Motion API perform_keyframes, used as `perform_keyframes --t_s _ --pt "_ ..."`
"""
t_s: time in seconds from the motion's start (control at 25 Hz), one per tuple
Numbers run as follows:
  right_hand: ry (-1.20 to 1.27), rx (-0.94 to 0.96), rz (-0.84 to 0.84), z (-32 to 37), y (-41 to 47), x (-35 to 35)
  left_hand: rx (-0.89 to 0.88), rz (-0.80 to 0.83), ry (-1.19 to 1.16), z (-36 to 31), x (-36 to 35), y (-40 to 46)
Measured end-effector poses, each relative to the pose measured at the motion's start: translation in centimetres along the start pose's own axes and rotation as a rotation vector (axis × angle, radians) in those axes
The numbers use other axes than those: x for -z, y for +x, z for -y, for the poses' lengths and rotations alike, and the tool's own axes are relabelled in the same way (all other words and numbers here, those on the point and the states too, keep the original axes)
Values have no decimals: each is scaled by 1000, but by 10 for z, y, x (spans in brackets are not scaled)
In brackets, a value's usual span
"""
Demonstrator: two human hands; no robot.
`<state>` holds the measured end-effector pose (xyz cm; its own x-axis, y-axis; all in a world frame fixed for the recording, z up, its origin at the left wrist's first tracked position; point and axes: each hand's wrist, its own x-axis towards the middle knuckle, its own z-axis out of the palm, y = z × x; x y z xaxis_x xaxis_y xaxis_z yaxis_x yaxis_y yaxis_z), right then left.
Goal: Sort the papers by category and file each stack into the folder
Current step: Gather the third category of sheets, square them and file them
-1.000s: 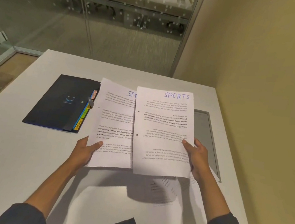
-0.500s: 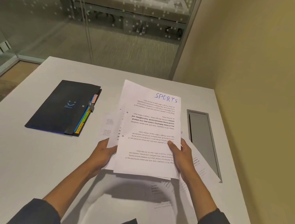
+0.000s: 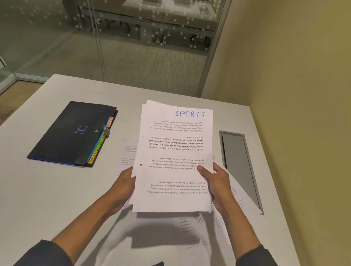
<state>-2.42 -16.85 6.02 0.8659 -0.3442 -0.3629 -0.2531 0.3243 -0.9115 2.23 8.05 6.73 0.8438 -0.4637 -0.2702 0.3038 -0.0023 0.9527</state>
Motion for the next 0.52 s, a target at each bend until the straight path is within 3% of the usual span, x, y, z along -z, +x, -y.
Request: perform_keyframes --t_s 0.08,0.28,0.52 --pt "7 17 -13 1 0 -1 27 -8 -31 1 0 4" --pt "-6 41 39 3 0 0 75 57 -359 -25 8 23" --pt "-209 79 88 12 3 -1 7 -76 -67 -51 5 41"
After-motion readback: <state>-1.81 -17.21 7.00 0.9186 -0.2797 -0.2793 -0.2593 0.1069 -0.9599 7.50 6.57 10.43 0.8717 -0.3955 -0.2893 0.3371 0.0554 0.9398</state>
